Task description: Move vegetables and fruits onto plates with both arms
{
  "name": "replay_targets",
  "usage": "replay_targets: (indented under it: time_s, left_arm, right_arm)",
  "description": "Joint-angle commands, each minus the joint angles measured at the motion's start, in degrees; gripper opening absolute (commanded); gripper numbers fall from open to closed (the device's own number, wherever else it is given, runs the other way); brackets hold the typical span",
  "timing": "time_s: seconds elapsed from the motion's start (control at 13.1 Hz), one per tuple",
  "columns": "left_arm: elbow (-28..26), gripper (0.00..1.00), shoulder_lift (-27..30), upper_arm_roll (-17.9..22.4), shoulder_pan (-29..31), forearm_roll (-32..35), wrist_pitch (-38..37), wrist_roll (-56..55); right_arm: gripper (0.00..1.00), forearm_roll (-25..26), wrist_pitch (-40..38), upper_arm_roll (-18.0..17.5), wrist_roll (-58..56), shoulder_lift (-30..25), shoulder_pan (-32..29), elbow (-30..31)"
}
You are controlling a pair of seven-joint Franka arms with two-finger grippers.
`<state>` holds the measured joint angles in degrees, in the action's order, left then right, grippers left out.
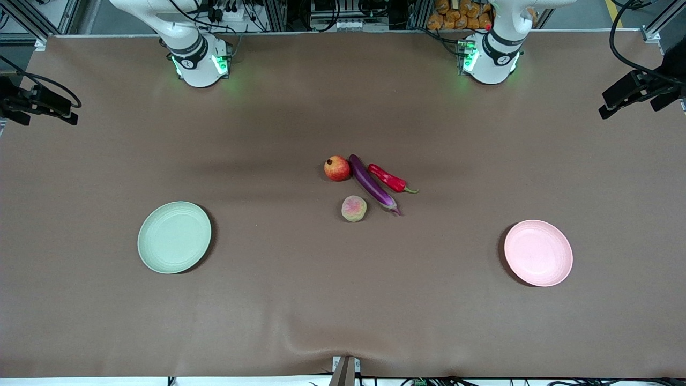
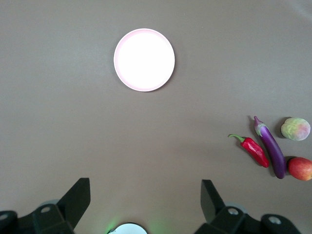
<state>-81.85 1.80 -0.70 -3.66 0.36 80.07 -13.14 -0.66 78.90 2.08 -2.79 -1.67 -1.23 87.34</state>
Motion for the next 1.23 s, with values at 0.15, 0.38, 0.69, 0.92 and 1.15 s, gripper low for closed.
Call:
replay_targets:
  time_s: [0.15,0.38,0.69,0.92,1.15]
  left_arm:
    - [0.20,1.00,0.39,-0.44,0.32,0.16,-2.20,0.83]
    - [0.20,1.00,0.39,-0.17,0.32,0.16,-2.29,0.92]
    - [-0.50,1.00,0.66,-0.35,0.41,-0.71,-4.57,1.19]
    - [-6.09,1.00,-0.57,-0.87,-0.20,-1.85,-0.48,-1.26]
    - [-18.84,1.00,-3.01,-7.97,-0.65,-2.83,17.69,-17.65]
  right_arm:
    - [1.00,1.19,-0.32,0.03,0.77,-0.18,0.44,-0.42]
    - [1.00,1.19,-0.41,0.03,0.77,-0.18,0.44,-0.42]
    - [1.00,1.19,-0.32,0.03,0.86,0.00,0.43,-0.51]
    - [1.00,0.93,-0.06,0.12,0.86,0.17,0.00,-0.51]
    - [1.00,0.49,-0.06,0.20,1.90,0.79,0.25,-0.68]
